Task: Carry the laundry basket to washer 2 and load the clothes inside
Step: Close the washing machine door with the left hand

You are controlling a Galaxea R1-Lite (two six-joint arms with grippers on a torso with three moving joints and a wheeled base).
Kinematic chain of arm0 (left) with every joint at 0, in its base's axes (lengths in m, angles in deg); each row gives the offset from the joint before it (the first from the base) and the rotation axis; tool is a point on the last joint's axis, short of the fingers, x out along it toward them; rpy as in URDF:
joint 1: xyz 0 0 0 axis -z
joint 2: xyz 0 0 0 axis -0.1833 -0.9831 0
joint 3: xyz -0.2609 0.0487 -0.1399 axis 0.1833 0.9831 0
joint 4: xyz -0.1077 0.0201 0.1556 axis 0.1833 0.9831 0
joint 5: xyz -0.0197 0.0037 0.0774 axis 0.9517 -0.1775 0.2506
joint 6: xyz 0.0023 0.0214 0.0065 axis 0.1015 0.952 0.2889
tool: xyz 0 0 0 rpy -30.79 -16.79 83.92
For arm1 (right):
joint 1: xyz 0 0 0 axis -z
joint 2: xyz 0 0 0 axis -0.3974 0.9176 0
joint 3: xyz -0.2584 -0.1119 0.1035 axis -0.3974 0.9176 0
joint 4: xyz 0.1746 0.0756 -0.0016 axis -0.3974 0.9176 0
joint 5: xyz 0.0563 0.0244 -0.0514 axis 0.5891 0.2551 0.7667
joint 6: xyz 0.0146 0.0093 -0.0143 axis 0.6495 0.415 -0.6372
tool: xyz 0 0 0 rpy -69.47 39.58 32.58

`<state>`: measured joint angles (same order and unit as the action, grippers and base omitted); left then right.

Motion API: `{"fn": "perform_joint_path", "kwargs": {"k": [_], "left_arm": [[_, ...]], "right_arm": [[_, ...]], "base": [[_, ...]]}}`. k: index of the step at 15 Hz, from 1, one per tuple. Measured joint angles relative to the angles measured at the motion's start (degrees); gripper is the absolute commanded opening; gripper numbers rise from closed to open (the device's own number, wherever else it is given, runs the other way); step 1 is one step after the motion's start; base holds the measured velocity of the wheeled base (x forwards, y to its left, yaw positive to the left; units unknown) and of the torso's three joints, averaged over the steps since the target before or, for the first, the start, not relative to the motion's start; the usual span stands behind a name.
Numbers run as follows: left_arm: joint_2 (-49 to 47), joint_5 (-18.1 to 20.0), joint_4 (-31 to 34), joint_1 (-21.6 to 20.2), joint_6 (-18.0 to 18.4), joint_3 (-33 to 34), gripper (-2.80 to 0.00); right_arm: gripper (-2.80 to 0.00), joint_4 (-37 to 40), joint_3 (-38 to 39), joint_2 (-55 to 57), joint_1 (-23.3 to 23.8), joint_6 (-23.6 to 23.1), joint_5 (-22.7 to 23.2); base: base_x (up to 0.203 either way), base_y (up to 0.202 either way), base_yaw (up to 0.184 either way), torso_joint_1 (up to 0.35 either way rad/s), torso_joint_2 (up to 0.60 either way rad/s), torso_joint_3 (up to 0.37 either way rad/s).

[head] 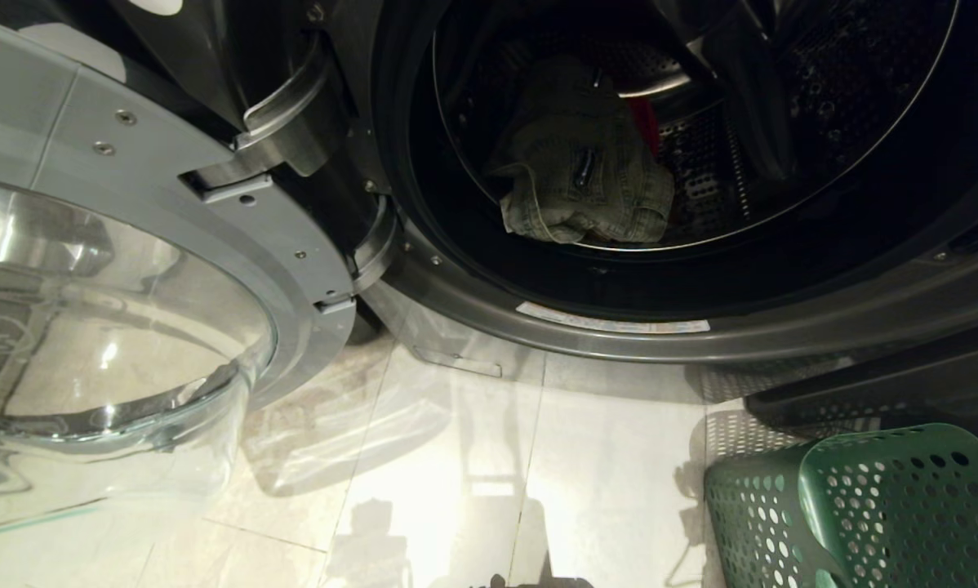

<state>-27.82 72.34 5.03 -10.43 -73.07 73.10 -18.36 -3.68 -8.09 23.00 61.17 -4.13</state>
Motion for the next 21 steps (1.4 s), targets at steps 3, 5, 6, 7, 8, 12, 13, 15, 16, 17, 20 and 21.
{"fn": "perform_joint_path", "kwargs": {"k": [3,5,6,7,8,12,13,15,16,17,20,21], "left_arm": [[0.0,0.0,0.0,0.0,0.0,0.0,-2.80],[0.0,0.0,0.0,0.0,0.0,0.0,-2.80],[0.0,0.0,0.0,0.0,0.0,0.0,-2.80],[0.0,0.0,0.0,0.0,0.0,0.0,-2.80],[0.0,0.0,0.0,0.0,0.0,0.0,-2.80],[0.0,0.0,0.0,0.0,0.0,0.0,-2.80],[0.0,0.0,0.0,0.0,0.0,0.0,-2.80],[0.0,0.0,0.0,0.0,0.0,0.0,-2.80],[0.0,0.0,0.0,0.0,0.0,0.0,-2.80],[0.0,0.0,0.0,0.0,0.2,0.0,-2.80],[0.0,0.1,0.1,0.0,0.6,0.1,-2.80],[0.0,0.1,0.1,0.0,0.6,0.1,-2.80]], "right_arm": [[-2.80,0.2,0.0,-6.9,0.2,-0.3,0.2],[-2.80,0.8,0.0,-9.9,0.2,2.1,0.2],[-2.80,1.8,-0.1,-10.7,0.3,3.9,0.1],[-2.80,2.0,-0.1,-11.2,0.3,5.9,-0.1],[-2.80,2.1,-0.1,-11.6,0.3,7.8,-0.6],[-2.80,2.2,0.0,-12.1,0.3,8.4,-1.3],[-2.80,2.3,0.0,-12.2,0.3,8.5,-1.9],[-2.80,2.3,0.0,-12.2,0.3,8.4,-2.0],[-2.80,2.4,0.0,-12.2,0.3,8.5,-2.1],[-2.80,2.4,0.0,-12.2,0.3,8.5,-2.1],[-2.80,2.4,0.0,-12.2,0.3,8.5,-2.2],[-2.80,2.4,0.0,-12.2,0.3,8.4,-2.1]], "base": [[0.000,0.000,0.000,0.000,0.00,0.000],[0.000,0.000,0.000,0.000,0.00,0.000],[0.000,0.000,0.000,0.000,0.00,0.000],[0.000,0.000,0.000,0.000,0.00,0.000],[0.000,0.000,0.000,0.000,0.00,0.000],[0.000,0.000,0.000,0.000,0.00,0.000],[0.000,0.000,0.000,0.000,0.00,0.000],[0.000,0.000,0.000,0.000,0.00,0.000],[0.000,0.000,0.000,0.000,0.00,0.000],[0.000,0.000,0.000,0.000,0.00,0.000],[0.000,0.000,0.000,0.000,0.00,0.000],[0.000,0.000,0.000,0.000,0.00,0.000]]}}
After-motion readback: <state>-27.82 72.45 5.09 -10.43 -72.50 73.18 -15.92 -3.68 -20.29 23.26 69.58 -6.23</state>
